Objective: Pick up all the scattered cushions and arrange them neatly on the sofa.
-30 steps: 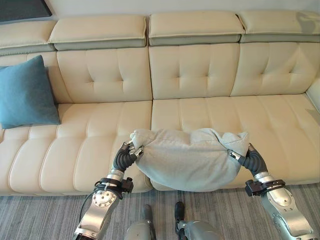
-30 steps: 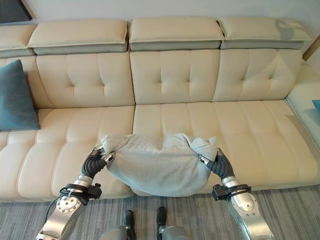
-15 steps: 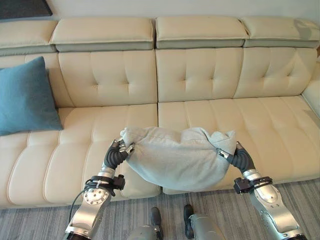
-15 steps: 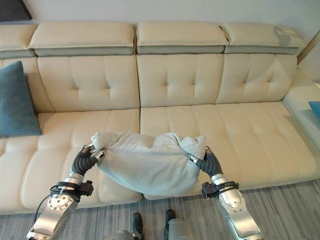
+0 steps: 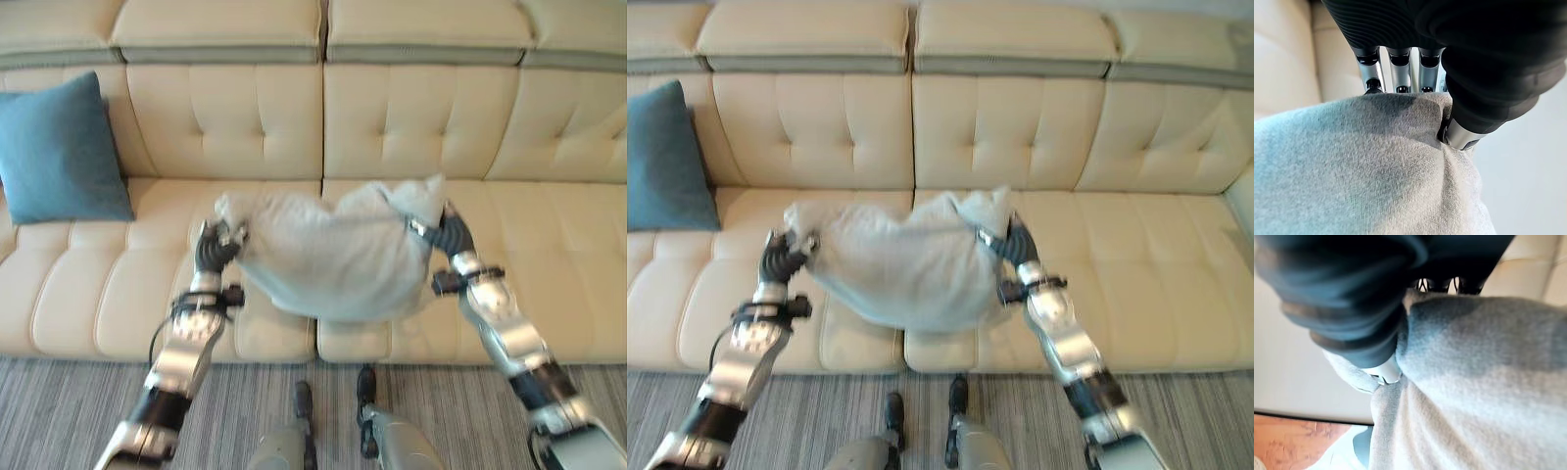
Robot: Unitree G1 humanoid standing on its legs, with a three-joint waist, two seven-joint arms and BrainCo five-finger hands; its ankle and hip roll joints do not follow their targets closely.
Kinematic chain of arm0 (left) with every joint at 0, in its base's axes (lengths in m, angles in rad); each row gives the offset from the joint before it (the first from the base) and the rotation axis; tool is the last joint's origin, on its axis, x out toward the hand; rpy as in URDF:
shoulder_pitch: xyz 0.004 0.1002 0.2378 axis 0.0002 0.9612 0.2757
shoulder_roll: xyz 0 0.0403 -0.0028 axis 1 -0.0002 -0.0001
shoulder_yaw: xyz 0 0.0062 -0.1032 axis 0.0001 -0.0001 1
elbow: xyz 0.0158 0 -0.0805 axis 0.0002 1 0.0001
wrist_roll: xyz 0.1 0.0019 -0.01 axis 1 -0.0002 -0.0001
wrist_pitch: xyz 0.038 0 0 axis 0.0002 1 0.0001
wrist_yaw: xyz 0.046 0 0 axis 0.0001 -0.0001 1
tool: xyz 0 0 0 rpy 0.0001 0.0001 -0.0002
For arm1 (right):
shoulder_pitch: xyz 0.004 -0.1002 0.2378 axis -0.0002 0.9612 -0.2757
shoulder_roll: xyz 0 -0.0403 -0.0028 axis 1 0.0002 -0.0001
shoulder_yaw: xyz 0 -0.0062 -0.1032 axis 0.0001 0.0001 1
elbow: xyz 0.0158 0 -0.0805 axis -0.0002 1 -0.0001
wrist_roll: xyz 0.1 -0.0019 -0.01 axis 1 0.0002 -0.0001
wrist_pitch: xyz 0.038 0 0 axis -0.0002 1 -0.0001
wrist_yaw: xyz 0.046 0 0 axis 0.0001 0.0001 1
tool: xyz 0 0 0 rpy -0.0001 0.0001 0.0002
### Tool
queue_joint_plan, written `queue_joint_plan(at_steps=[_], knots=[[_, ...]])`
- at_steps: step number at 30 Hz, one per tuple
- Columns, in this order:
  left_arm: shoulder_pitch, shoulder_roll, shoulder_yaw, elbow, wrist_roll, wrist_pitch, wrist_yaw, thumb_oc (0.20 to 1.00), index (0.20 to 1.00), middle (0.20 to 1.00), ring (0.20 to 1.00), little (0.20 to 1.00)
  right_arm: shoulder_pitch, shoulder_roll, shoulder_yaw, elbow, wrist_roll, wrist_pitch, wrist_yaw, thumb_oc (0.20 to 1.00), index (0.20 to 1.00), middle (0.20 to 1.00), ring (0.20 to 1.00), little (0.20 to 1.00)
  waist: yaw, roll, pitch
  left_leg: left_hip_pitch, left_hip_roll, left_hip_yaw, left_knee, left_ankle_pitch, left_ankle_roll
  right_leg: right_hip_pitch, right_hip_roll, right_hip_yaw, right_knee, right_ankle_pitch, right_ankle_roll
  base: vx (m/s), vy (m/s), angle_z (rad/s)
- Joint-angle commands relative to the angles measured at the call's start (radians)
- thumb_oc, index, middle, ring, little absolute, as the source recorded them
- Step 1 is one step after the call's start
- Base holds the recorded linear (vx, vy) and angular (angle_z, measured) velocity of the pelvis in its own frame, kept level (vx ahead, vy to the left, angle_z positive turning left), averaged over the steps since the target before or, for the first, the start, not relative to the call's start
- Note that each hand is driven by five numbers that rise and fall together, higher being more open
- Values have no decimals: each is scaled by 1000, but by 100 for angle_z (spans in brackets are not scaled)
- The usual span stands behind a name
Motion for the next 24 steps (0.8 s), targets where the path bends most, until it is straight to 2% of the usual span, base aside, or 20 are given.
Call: queue_joint_plan(at_steps=[1, 2, 5, 11, 12, 13, 14, 16, 19, 24], knots=[[-261, 54, -102, 21, 10, -140, 83, 200, 200, 200, 200, 200, -261, 34, 45, 36, 40, -143, -81, 200, 200, 200, 200, 200, 24, -34, -22, 6, -58, -16, 88, -162, -11, -11, -58, 43, -9, -44, 127, 4, -99, 7], [-360, 61, -137, 97, 0, -145, 111, 200, 200, 200, 200, 200, -364, 7, 67, 128, 38, -142, -115, 200, 200, 200, 200, 200, 31, -32, -11, -22, -59, -23, 94, -155, -17, -29, -58, 48, -16, -38, 127, 21, -96, 8], [-474, 69, -175, 193, -22, -155, 132, 200, 200, 200, 200, 200, -500, -19, 102, 266, 49, -143, -147, 200, 200, 200, 200, 200, 40, -23, 8, -54, -58, -33, 95, -144, -22, -52, -57, 54, -22, -33, 130, 19, -64, 5], [-594, 93, -221, 359, -58, -140, 125, 200, 200, 200, 200, 200, -629, -35, 151, 442, 103, -127, -152, 200, 200, 200, 200, 200, 51, -2, 28, -92, -56, -42, 79, -122, -29, -93, -58, 52, -29, -27, 135, 9, -33, 5], [-626, 96, -234, 406, -70, -135, 117, 420, 420, 420, 420, 420, -654, -38, 158, 474, 116, -123, -147, 200, 200, 200, 200, 200, 50, 1, 30, -99, -55, -42, 75, -117, -31, -101, -57, 51, -30, -24, 136, 23, -41, 2], [-671, 91, -245, 489, -106, -128, 110, 1000, 1000, 1000, 1000, 1000, -708, -38, 181, 536, 134, -117, -152, 404, 404, 404, 404, 404, 51, 4, 39, -111, -53, -44, 72, -111, -34, -113, -55, 50, -32, -20, 138, 29, -58, 3], [-710, 96, -241, 554, -135, -121, 109, 1000, 1000, 1000, 1000, 1000, -753, -45, 192, 581, 145, -109, -163, 1000, 1000, 1000, 1000, 1000, 52, 3, 44, -121, -51, -49, 71, -107, -36, -121, -53, 52, -33, -20, 138, 22, -52, 2], [-727, 105, -242, 576, -144, -119, 107, 1000, 1000, 1000, 1000, 1000, -770, -47, 197, 594, 149, -108, -166, 1000, 1000, 1000, 1000, 1000, 53, 4, 47, -123, -51, -51, 71, -105, -37, -123, -52, 50, -33, -21, 137, 34, -31, 1], [-797, 165, -249, 656, -156, -116, 105, 1000, 1000, 1000, 1000, 1000, -859, -87, 221, 655, 168, -113, -181, 1000, 1000, 1000, 1000, 1000, 63, 6, 51, -121, -45, -58, 62, -105, -41, -120, -46, 40, -32, -30, 140, 33, -26, 0], [-804, 237, -237, 679, -173, -123, 96, 1000, 1000, 1000, 1000, 1000, -910, -152, 246, 699, 180, -113, -184, 1000, 1000, 1000, 1000, 1000, 72, 3, 44, -114, -45, -64, 42, -89, -47, -115, -51, 31, -34, -27, 142, 37, -12, 4]])
